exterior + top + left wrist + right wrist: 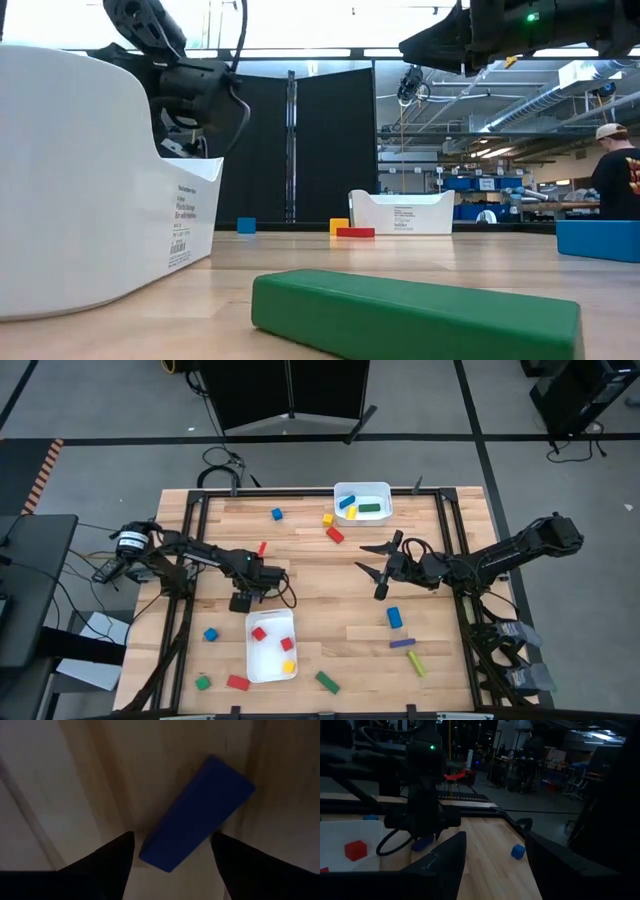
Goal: Sort blocks by size
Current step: Put the violet large block into the top white bin
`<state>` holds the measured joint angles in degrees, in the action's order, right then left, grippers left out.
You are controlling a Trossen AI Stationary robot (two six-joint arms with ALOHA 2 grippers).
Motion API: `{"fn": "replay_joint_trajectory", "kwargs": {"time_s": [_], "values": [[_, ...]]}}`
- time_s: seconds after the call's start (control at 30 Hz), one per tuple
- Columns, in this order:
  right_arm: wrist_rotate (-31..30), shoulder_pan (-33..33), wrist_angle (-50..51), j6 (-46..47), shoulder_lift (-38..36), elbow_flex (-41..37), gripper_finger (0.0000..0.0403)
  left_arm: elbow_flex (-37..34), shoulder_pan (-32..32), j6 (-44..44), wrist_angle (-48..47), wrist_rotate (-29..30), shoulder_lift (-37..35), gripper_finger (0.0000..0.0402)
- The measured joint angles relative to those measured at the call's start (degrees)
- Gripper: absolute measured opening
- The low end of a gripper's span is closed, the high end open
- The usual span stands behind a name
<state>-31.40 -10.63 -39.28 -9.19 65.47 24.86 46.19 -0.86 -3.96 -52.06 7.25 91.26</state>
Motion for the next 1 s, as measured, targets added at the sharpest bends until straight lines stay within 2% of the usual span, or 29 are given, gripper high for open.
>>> {"fn": "replay_joint_trajectory", "kwargs": {"time_s": [0.17,0.4,0.43,0.6,0.73,0.9,1.0], "values": [[0.0,0.0,-0.21,0.05,0.0,0.0,0.0213,-0.36,-0.03,1.09,0.31,0.2,-0.11,0.0228],[0.0,-0.02,-0.71,0.05,0.0,0.0,0.0212,-0.38,0.02,1.26,0.16,0.19,-0.05,0.0107],[0.0,-0.03,-0.71,0.04,0.0,0.0,0.0212,-0.4,0.05,1.46,0.01,0.27,-0.08,0.01],[0.0,-0.04,-0.93,0.02,0.0,0.0,0.0211,-0.29,0.21,3.12,-1.51,-0.07,0.02,0.01],[0.0,-0.11,-0.95,0.02,0.0,0.0,0.021,0.59,0.31,4.5,-7.88,0.52,-0.37,0.01],[0.0,-0.11,-1.02,0.02,0.0,0.0,0.0211,3.52,0.66,5.73,-10.26,1.28,-4.28,0.01],[0.02,-0.11,-1.49,0.0,0.0,0.0,0.0212,6.82,1.9,5.93,-8.74,3.83,-7.19,0.01]]}}
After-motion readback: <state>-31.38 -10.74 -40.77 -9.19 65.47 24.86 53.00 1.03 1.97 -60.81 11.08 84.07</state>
